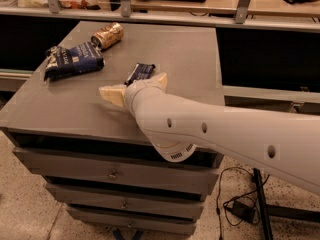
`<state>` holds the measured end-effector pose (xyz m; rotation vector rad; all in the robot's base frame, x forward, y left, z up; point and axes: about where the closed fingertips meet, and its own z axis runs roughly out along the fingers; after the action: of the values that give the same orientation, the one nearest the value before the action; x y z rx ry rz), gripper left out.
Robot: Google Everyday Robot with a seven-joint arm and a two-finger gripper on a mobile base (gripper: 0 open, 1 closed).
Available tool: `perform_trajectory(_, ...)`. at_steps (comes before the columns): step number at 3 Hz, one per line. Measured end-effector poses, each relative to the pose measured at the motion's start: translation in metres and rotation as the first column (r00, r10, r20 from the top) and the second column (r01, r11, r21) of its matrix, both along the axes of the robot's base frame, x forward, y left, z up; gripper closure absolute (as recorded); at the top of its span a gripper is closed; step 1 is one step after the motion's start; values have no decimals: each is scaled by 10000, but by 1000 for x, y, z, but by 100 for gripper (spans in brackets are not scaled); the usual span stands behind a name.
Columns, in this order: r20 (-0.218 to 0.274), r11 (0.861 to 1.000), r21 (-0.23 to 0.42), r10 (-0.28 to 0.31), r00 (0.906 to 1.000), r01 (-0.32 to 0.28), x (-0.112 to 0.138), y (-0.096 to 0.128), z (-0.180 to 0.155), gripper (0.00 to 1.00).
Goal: Pick rxbar blueberry
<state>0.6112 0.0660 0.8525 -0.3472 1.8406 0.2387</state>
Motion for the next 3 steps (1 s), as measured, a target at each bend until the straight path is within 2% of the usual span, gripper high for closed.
perform_trajectory(1,44,9997,133,-225,9997,224,10,2,2,0)
perform_trajectory(3,393,9960,610,-680,9969,655,43,-12,-1,0)
